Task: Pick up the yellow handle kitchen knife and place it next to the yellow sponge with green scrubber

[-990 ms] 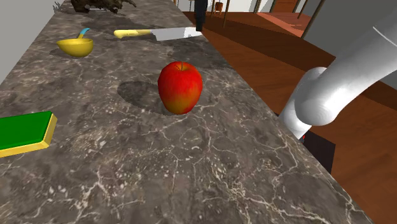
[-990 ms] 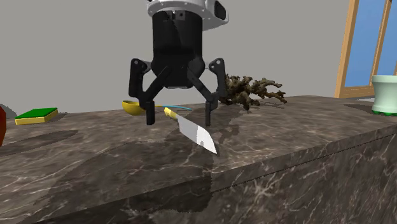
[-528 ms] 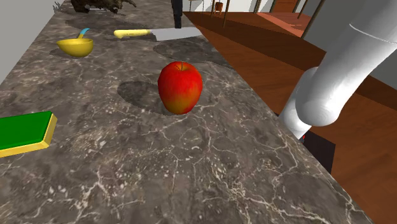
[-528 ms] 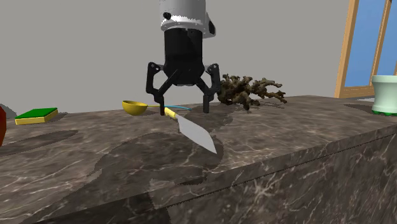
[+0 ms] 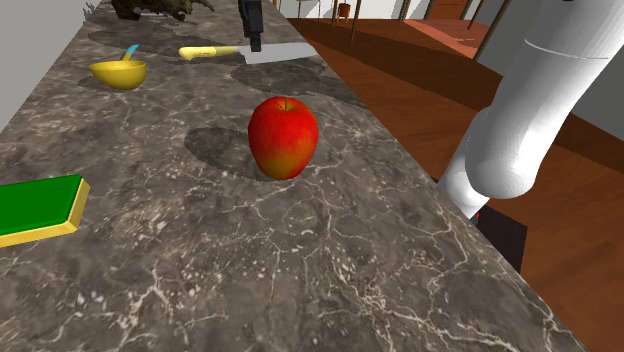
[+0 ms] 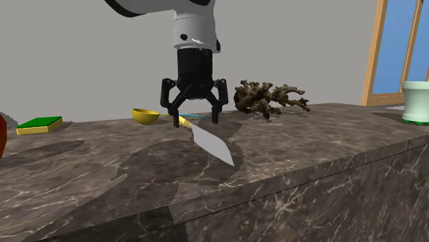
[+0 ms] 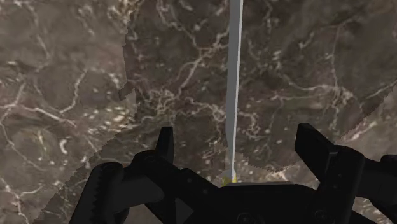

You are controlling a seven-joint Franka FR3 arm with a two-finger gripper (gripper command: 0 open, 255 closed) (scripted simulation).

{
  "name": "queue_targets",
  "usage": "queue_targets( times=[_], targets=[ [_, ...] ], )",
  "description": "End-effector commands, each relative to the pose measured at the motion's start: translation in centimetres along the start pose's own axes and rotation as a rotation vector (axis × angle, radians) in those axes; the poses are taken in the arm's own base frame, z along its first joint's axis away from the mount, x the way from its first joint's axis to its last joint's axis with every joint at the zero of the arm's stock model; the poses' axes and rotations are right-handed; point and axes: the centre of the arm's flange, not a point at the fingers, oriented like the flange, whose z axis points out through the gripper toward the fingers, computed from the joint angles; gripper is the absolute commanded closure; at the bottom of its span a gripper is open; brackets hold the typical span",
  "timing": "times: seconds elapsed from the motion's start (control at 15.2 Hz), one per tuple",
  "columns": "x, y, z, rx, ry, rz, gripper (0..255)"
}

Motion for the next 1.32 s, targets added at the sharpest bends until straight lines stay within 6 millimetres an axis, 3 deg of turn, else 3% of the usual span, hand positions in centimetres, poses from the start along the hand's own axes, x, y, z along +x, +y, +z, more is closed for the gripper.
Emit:
queue_targets(
  times=[0.0, 0.2, 0.66, 0.73, 1.25],
  targets=[
    [0.0, 0.0, 0.9, 0.000, 0.000, -0.002, 0],
    [0.0, 0.0, 2.3, 0.000, 0.000, -0.002, 0],
    [0.0, 0.0, 2.3, 0.000, 0.000, -0.002, 0],
    [0.0, 0.0, 2.3, 0.000, 0.000, -0.002, 255],
    [0.0, 0.0, 2.3, 0.000, 0.000, -0.002, 255]
  ],
)
